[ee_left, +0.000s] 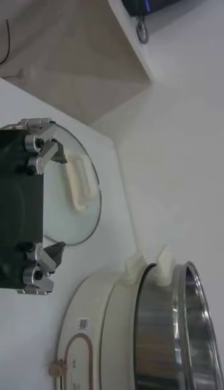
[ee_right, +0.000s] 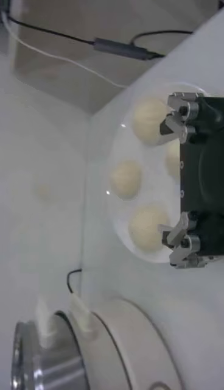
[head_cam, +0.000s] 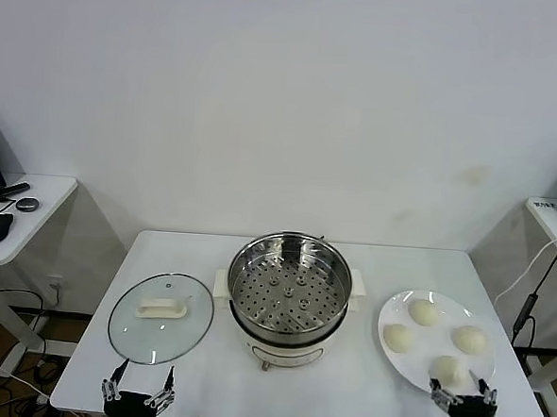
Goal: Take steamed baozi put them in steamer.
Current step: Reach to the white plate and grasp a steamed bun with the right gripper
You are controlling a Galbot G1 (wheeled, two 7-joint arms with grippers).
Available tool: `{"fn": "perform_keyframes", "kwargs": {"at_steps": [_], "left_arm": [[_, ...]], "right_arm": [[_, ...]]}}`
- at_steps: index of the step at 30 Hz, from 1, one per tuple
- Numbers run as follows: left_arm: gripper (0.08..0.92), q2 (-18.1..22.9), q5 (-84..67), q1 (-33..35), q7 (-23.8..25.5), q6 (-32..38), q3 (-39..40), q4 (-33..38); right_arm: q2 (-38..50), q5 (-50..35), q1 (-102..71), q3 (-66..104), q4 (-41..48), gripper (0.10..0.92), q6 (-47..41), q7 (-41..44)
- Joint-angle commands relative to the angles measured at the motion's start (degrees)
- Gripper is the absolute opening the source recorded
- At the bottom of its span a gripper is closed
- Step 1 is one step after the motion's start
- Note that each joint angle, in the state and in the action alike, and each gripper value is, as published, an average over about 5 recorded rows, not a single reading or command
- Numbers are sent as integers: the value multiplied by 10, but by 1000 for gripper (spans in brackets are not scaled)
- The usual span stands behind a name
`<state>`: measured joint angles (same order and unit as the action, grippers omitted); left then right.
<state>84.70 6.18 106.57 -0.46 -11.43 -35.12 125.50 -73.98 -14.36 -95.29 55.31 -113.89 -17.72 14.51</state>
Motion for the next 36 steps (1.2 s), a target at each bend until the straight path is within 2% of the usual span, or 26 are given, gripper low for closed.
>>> {"fn": "perform_keyframes", "kwargs": {"at_steps": [1, 7, 11, 14, 23, 28, 36], "left_arm": [[823, 0, 1, -1, 0, 1, 0, -2], [823, 12, 9, 0, 2, 2, -5, 4], [823, 18, 15, 5, 0, 6, -4, 5], [823, 21, 15, 11, -2, 9, -3, 5], [823, 26, 16, 18, -5, 13, 6, 8], [823, 29, 16, 22, -6, 14, 3, 7], [823, 35, 20, 21, -2, 13, -2, -2]], "right_arm": [[110, 44, 86, 50, 3, 823, -65, 30], [256, 231, 183, 68, 71, 823, -54, 200], [336, 376, 263, 23, 131, 823, -6, 367], [385, 436, 334, -47, 185, 823, 21, 445], [457, 455, 607, -415, 358, 823, 91, 557], [418, 442, 707, -552, 434, 823, 173, 587], [322, 456, 761, -598, 535, 823, 271, 580]]}}
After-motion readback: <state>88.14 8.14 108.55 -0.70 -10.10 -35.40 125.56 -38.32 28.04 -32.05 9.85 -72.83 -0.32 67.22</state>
